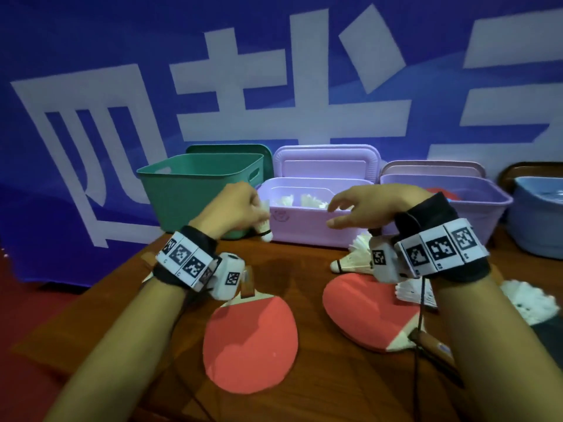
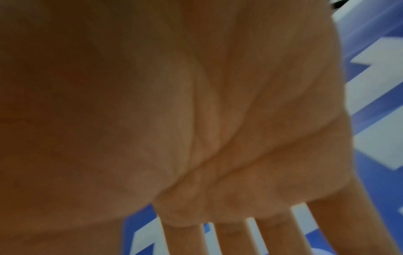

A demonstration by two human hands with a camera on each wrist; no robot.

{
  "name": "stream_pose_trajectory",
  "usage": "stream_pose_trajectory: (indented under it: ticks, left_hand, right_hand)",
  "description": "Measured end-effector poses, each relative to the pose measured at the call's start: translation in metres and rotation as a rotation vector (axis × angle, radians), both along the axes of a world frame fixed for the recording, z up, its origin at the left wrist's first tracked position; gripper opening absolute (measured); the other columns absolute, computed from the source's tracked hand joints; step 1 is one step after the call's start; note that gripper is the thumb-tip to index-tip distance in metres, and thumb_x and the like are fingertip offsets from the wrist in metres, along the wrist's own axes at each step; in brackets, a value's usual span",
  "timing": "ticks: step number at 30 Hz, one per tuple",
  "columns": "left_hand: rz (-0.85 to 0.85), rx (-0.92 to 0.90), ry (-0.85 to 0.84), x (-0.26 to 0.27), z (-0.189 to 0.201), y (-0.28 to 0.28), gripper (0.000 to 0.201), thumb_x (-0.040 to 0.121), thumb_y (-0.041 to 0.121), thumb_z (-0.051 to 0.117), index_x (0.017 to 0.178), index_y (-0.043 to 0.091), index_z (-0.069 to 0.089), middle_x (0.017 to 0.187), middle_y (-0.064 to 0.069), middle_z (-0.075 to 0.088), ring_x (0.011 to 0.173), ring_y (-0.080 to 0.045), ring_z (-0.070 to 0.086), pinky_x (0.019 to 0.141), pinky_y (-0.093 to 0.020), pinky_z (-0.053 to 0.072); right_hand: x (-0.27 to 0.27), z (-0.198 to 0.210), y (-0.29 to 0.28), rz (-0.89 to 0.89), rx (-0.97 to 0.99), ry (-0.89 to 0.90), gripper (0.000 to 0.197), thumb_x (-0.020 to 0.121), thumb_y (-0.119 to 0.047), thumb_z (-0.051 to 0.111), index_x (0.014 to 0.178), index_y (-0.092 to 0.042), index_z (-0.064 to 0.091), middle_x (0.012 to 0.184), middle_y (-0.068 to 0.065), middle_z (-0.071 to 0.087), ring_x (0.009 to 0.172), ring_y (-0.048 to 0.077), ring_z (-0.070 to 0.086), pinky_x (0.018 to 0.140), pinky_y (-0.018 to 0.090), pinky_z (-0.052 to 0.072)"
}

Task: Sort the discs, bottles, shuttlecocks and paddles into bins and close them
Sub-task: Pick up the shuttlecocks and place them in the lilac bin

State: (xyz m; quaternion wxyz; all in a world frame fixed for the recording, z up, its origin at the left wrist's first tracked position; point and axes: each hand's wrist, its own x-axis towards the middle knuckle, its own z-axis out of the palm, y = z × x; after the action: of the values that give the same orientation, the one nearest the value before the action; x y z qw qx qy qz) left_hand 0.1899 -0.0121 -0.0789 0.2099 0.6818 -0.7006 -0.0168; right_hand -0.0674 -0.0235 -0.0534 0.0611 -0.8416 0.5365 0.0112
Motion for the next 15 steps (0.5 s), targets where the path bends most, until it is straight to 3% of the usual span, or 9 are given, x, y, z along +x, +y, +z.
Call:
stream_pose_trajectory:
  ticks: [4, 8, 11, 13, 15]
  left_hand:
    - [-0.149, -0.119, -0.013, -0.075, 0.015, -0.02, 0.027, 0.077, 0.032, 0.078, 0.077, 0.006, 0.071, 0.081, -0.011, 0.07, 0.078, -0.028, 0.066, 0.069, -0.038, 0.055]
    - [-0.227, -0.147, -0.019, -0.126, 0.018, -0.037, 0.024, 0.072, 0.031, 0.078, 0.07, 0.011, 0.065, 0.081, -0.005, 0.069, 0.081, -0.028, 0.064, 0.068, -0.037, 0.054]
    - [-0.244, -0.15, -0.009, -0.145, 0.02, -0.051, 0.029, 0.069, 0.032, 0.082, 0.066, 0.012, 0.06, 0.077, -0.006, 0.067, 0.078, -0.031, 0.063, 0.061, -0.034, 0.047]
    - [-0.256, -0.143, -0.004, -0.151, 0.019, -0.059, 0.031, 0.068, 0.029, 0.083, 0.063, 0.008, 0.06, 0.073, -0.01, 0.066, 0.074, -0.032, 0.063, 0.061, -0.037, 0.051]
    - [-0.27, -0.127, 0.0, -0.154, 0.016, -0.067, 0.032, 0.068, 0.028, 0.084, 0.064, 0.004, 0.062, 0.07, -0.013, 0.067, 0.072, -0.032, 0.063, 0.064, -0.042, 0.055]
  right_hand:
    - [-0.04, 0.003, -0.015, -0.188, -0.058, -0.011, 0.051, 0.085, -0.06, 0.064, 0.129, -0.035, 0.058, 0.134, -0.01, 0.056, 0.116, 0.018, 0.058, 0.103, 0.041, 0.046]
    - [-0.057, -0.004, -0.024, -0.22, 0.001, 0.074, 0.042, 0.084, -0.053, 0.069, 0.12, -0.031, 0.065, 0.123, -0.01, 0.062, 0.106, 0.015, 0.058, 0.093, 0.032, 0.046]
    - [-0.06, -0.013, -0.028, -0.238, 0.131, 0.048, 0.033, 0.088, -0.04, 0.072, 0.113, -0.018, 0.071, 0.104, -0.002, 0.07, 0.079, 0.012, 0.064, 0.075, 0.028, 0.054]
    - [-0.061, -0.02, -0.036, -0.252, 0.21, 0.011, 0.031, 0.087, -0.033, 0.075, 0.11, -0.013, 0.073, 0.088, 0.001, 0.069, 0.07, 0.011, 0.063, 0.077, 0.028, 0.058]
    - [-0.063, -0.027, -0.045, -0.255, 0.242, 0.028, 0.026, 0.086, -0.031, 0.076, 0.105, -0.013, 0.074, 0.084, -0.002, 0.07, 0.066, 0.009, 0.062, 0.071, 0.023, 0.055]
